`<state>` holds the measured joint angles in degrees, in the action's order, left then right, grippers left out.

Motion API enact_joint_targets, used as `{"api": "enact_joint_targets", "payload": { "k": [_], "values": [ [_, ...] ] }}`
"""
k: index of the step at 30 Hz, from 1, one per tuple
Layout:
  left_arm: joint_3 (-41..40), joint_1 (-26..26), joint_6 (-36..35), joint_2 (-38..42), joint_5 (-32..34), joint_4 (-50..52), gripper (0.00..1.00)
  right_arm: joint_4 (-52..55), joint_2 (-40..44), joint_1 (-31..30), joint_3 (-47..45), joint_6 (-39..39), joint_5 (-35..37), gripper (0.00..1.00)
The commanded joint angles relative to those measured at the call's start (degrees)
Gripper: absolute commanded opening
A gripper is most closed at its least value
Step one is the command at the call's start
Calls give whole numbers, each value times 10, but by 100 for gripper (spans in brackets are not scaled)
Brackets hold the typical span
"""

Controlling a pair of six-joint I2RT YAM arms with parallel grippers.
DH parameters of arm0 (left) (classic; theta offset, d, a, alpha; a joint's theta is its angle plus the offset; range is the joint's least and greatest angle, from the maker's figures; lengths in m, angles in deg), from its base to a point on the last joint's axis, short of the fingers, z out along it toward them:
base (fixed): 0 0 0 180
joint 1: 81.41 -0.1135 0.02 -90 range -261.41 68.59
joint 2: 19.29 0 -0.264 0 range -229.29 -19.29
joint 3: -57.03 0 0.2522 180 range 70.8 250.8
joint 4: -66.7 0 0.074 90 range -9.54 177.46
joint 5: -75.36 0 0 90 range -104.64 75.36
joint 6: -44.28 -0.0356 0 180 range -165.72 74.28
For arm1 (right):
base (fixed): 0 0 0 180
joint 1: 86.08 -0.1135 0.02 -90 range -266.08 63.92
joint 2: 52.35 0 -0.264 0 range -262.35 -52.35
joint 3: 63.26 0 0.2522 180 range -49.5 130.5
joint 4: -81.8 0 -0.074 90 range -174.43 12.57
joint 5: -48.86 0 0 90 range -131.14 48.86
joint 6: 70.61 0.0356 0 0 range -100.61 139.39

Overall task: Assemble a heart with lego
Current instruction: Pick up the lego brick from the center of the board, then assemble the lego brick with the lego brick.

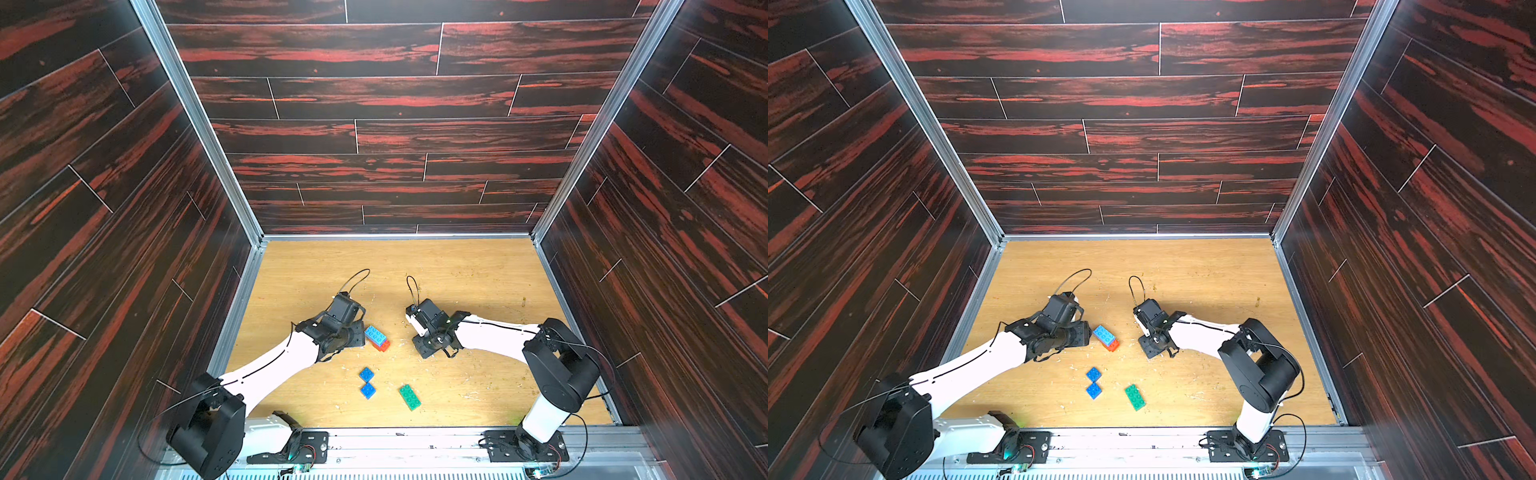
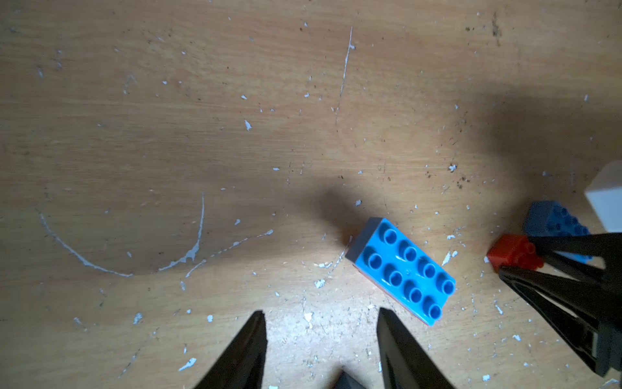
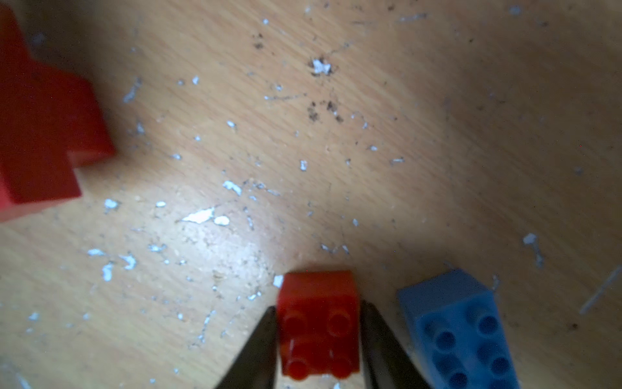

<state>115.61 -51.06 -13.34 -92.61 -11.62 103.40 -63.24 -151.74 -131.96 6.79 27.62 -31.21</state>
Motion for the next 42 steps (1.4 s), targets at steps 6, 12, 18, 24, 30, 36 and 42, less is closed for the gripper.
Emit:
{"api": "enact_joint_targets", "payload": {
  "k": [6, 12, 18, 24, 30, 36, 42],
  "values": [
    [-11, -16, 34, 34, -27, -31, 67, 28, 31, -11, 33, -34, -16, 23],
    [3, -26, 26, -3, -54, -65, 72, 42, 31, -44, 67, -110, -40, 18],
    [-4, -34, 13, -42, -85, -108, 72, 48, 18, -68, 101, -142, -69, 14],
    [-8, -43, 6, -62, -104, -138, 72, 60, -19, -91, 134, -148, -74, 11],
    [-21, -53, 25, -84, -121, -174, 68, 49, -41, -95, 152, -124, -81, 9],
    [-46, -57, 51, -100, -148, -229, 64, 44, -59, -97, 158, -107, -64, 7],
    [-69, -59, 73, -100, -149, -257, 61, 31, -59, -97, 159, -95, -73, 6]
  ]
}}
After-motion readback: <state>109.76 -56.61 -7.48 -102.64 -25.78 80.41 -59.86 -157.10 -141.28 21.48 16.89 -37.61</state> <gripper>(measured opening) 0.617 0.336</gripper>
